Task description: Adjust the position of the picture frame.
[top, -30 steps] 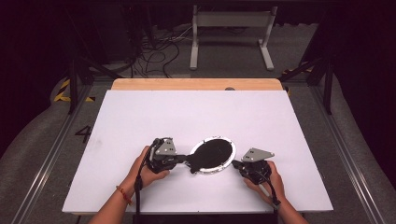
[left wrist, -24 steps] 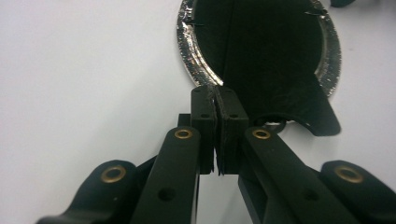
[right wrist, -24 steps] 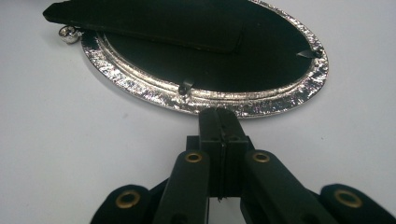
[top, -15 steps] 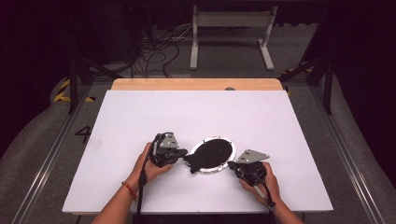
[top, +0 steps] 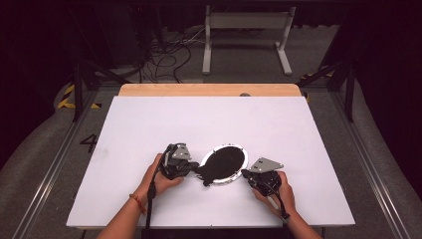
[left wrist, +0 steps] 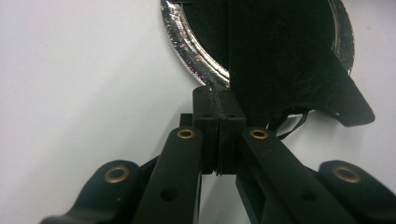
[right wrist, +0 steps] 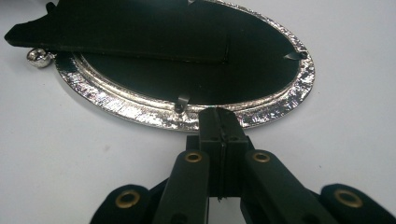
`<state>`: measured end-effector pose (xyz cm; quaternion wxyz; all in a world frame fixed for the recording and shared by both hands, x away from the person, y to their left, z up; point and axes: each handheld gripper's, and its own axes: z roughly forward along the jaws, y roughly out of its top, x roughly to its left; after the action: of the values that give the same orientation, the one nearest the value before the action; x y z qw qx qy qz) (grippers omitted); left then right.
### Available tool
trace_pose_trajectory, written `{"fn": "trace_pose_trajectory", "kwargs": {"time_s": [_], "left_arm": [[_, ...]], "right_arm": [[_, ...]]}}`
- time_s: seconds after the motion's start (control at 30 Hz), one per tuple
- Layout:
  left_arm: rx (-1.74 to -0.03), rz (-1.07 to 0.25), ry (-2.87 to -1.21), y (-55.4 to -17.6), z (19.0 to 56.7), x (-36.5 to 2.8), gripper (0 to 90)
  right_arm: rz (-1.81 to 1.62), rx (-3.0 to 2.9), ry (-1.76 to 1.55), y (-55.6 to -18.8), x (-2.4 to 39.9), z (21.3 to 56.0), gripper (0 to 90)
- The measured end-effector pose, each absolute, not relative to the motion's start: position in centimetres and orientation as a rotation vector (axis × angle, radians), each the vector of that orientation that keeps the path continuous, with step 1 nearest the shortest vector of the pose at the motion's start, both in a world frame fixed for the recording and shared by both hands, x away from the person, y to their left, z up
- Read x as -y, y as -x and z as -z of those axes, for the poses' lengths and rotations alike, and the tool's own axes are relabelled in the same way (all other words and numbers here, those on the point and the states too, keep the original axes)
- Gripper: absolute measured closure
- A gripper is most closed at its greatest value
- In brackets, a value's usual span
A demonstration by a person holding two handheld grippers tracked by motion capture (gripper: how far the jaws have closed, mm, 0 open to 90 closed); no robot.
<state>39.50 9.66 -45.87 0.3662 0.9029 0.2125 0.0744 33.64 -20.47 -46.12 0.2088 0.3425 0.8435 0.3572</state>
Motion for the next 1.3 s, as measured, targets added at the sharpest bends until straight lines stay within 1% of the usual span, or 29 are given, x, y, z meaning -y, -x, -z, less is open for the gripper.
{"fn": "trace_pose_trajectory", "kwargs": {"time_s": [0.17,0.27,0.33,0.6,1.03,1.3], "left_arm": [[-0.542,-0.175,-2.321,-39.1,45.9,-9.4,88.0],[-0.504,-0.155,-2.336,-38.8,45.8,-9.1,88.8],[-0.49,-0.183,-2.353,-38.5,45.7,-8.9,89.9],[-0.494,-0.147,-2.33,-38.2,45.9,-8.9,90.0],[-0.445,-0.097,-2.314,-37.5,46.2,-8.8,90.0],[-0.406,-0.1,-2.336,-37.2,46.0,-8.8,89.9]], "right_arm": [[-1.026,-2.426,-0.919,-32.5,20.0,45.9,90.0],[-1.027,-2.433,-0.894,-32.1,19.5,46.0,90.0],[-1.044,-2.428,-0.905,-32.2,19.7,46.1,90.0],[-1.032,-2.397,-0.9,-32.4,19.8,46.2,90.0],[-1.009,-2.359,-0.928,-33.1,19.8,46.3,90.0],[-0.995,-2.361,-0.922,-33.0,19.7,46.2,90.0]]}}
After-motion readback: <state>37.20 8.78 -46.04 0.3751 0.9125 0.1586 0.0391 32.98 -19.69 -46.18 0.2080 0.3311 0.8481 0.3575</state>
